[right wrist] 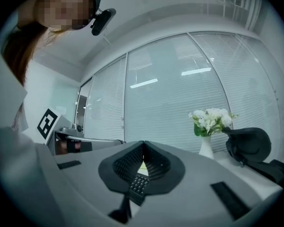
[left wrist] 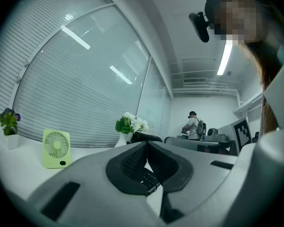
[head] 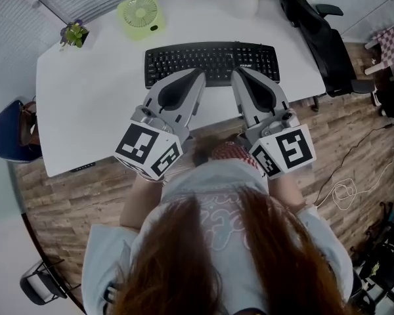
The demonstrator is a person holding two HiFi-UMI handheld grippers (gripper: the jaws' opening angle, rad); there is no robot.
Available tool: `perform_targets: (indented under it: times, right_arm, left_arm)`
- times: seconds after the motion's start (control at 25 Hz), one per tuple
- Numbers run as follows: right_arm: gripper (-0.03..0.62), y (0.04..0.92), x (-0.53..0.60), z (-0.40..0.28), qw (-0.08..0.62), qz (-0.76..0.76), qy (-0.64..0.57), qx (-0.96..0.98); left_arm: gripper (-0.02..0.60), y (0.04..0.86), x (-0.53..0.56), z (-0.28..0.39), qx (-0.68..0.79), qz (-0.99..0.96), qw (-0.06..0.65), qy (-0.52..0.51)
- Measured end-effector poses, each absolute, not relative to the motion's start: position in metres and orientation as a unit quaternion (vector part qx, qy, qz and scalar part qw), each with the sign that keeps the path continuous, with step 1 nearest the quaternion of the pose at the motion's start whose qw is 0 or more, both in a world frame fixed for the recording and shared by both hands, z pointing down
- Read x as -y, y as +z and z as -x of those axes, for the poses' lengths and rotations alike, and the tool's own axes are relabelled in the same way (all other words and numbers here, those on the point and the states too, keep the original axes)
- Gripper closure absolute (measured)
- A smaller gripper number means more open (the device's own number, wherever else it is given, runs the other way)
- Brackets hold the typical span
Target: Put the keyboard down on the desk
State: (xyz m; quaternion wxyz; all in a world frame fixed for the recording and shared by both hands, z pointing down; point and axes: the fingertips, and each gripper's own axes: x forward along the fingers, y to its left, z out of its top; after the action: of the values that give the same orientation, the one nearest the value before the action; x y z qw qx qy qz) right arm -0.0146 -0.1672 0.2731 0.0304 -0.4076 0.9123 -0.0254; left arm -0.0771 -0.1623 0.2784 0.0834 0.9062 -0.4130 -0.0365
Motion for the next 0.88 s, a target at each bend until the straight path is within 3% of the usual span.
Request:
perform_targets:
  times: [0.88]
  right_arm:
    - [0.591,0.2769,0.1685,0.0125,0.03,0.416,-0.028,-0.908]
  left_arm:
    - [0.571,0.2765,0.1637,0.0802,0.421,-0.902,0.077,-0.059]
